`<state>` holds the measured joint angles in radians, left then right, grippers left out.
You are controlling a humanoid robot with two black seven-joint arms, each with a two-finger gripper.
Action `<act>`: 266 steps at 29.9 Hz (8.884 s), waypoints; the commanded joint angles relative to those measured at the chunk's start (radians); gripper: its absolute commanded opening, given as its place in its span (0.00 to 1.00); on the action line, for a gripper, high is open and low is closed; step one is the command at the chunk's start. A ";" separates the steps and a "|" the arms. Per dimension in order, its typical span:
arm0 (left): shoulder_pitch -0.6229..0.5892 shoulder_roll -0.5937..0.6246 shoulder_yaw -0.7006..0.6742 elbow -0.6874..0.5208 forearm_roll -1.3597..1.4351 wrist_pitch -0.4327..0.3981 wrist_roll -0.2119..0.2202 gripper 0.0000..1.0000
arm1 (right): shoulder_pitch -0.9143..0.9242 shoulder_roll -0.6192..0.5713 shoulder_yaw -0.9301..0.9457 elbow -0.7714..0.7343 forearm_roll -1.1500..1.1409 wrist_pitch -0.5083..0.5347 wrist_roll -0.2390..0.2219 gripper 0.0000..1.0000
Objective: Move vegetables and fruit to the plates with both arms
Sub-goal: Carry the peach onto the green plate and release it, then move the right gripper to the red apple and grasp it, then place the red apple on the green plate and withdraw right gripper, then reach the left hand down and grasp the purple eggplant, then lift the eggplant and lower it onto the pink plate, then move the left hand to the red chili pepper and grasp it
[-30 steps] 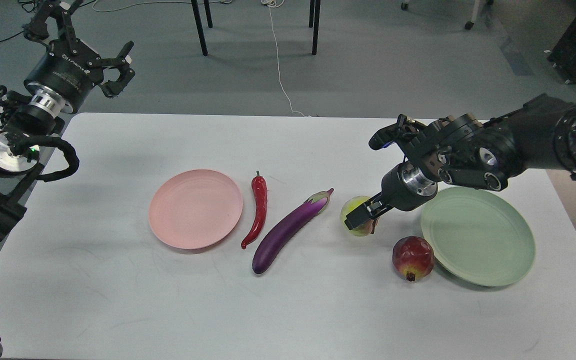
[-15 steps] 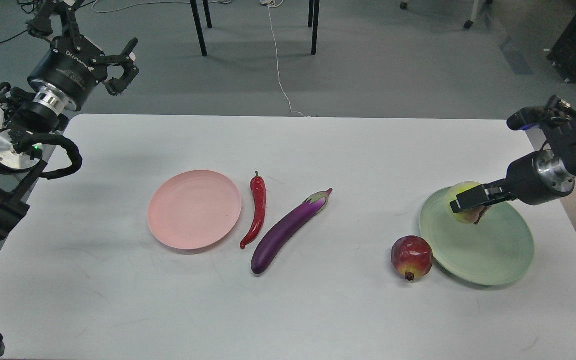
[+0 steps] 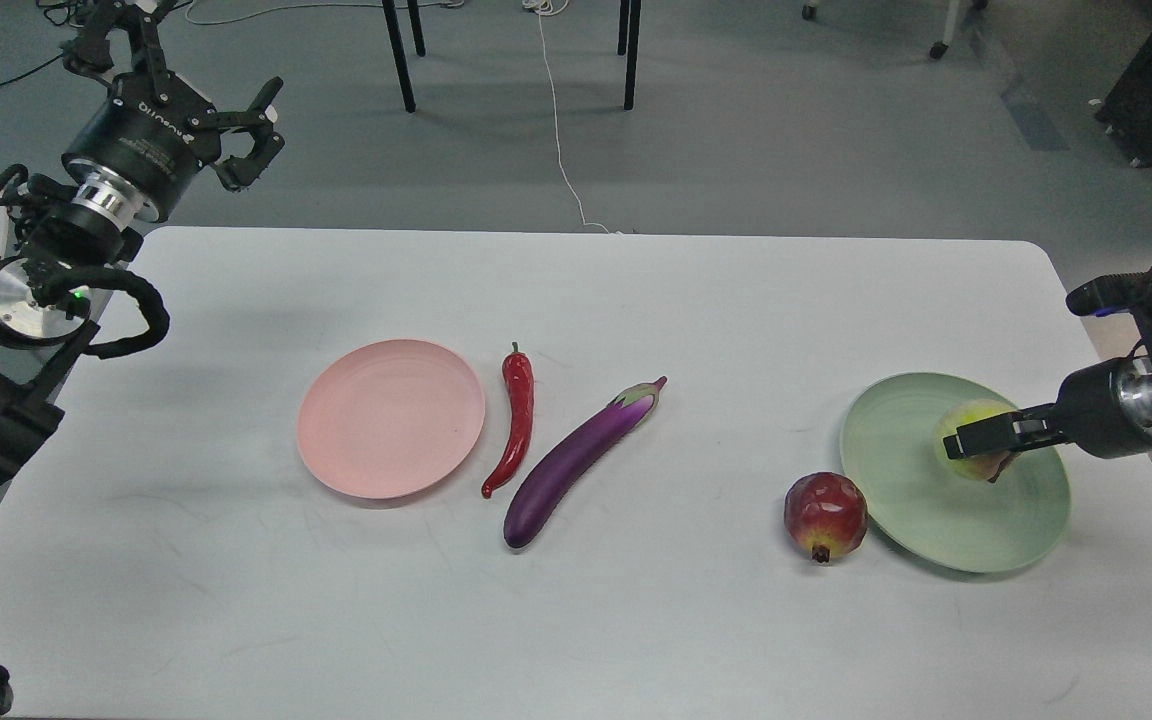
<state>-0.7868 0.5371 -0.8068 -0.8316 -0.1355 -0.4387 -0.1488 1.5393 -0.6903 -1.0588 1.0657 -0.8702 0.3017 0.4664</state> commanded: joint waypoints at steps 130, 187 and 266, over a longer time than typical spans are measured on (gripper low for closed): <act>0.017 -0.292 0.571 -0.330 2.315 0.195 0.005 0.80 | -0.815 -0.316 1.215 -0.043 0.985 0.187 0.022 0.98; -0.023 -0.353 0.630 -0.215 2.301 0.187 0.118 0.34 | -0.849 0.058 1.680 -0.450 1.096 0.187 0.022 0.99; -0.077 -0.235 0.670 -0.236 2.131 0.199 0.138 0.81 | -0.847 0.202 1.758 -0.541 1.090 0.187 0.022 0.99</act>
<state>-0.8658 0.3018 -0.1397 -1.0684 1.9959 -0.2366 -0.0120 0.6903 -0.4907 0.6995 0.5233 0.2202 0.4887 0.4887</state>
